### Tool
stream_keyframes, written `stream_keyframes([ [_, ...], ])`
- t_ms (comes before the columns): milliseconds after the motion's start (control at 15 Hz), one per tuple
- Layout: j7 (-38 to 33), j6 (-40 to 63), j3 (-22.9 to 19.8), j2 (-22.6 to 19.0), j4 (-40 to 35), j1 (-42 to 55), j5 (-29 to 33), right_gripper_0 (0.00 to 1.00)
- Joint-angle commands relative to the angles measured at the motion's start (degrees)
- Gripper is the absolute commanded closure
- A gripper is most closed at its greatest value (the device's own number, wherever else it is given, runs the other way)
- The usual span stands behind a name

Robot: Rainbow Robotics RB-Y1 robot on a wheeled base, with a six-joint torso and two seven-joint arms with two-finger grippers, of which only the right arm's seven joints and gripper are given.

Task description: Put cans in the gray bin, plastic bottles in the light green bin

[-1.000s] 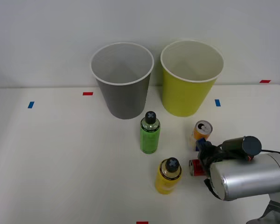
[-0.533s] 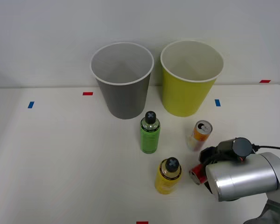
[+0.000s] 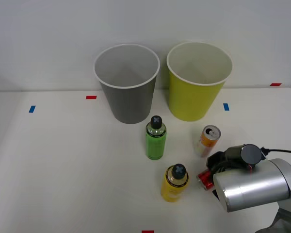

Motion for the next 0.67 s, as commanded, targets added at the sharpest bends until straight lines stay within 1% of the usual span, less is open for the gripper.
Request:
stream_keyframes([
  [67, 0.00, -0.04, 0.01, -0.18, -1.27, 0.61, -0.17, 1.00],
  [267, 0.62, -0.04, 0.01, -0.79, -5.05, 3.33, -0.17, 1.00],
  [400, 1.59, -0.04, 0.01, -1.32, -10.14, 6.93, -0.26, 1.00],
  [600, 2.82, -0.65, 0.10, -3.61, -17.62, 13.79, -0.87, 1.00],
  [667, 2.99, -0.92, 0.01, -4.93, -20.08, 16.34, -0.78, 1.00],
])
